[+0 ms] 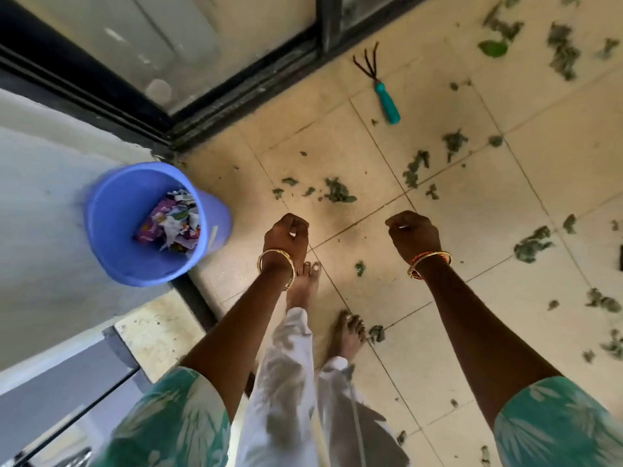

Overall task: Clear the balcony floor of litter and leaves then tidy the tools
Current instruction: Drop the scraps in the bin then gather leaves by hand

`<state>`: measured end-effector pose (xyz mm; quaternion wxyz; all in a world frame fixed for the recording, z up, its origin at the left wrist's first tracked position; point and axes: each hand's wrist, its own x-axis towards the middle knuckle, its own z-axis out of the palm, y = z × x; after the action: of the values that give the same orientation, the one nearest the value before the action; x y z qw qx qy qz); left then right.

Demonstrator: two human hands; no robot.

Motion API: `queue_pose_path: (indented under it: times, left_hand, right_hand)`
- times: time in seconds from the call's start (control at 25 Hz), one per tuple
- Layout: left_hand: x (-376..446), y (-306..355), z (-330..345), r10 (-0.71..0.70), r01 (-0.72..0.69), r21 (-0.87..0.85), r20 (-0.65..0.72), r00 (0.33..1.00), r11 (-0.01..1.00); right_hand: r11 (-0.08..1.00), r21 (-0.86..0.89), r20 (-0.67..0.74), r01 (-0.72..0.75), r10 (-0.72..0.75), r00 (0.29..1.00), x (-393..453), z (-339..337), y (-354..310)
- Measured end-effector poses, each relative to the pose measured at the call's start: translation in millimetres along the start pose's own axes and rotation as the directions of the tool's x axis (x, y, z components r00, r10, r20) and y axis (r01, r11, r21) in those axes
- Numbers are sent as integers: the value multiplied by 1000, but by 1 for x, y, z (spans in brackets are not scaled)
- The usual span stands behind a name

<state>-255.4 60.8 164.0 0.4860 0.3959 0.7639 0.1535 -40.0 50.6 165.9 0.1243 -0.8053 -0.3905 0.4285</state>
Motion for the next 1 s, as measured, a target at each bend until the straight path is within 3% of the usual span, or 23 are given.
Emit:
queue_pose_path:
  times: [0.24,0.48,0.56,0.68,0.76,0.88,1.0]
  left_hand:
    - [97,-57,77,83,-89,95,67,994,991]
    - [224,-86,113,303,-304,-2,71,950,953]
    - [250,-82,113,371,-366,-85,47,928,927]
    - [278,-74,115,445,-438,-224,-19,895,871]
    - [285,-60,121,415,-399,-275,0,910,875]
    - [283,-30,124,314,-275,-307,86,945,911]
    - [280,-3,120,227,-173,-238,222,948,956]
  right_hand:
    - [953,-156,95,260,-247,964,83,99,53]
    - [763,-432,221,480,-427,877,183,198,66]
    - [731,-425,103,533,-547,831,196,216,76]
    - [672,-365,-229,645,-736,637,212,224,94]
    - [644,-327,-347,692,-763,545,230,214,93]
    - [691,-84,-429,718,-676,600,255,193,66]
    - [715,75,-396,695,-619,679,268,174,35]
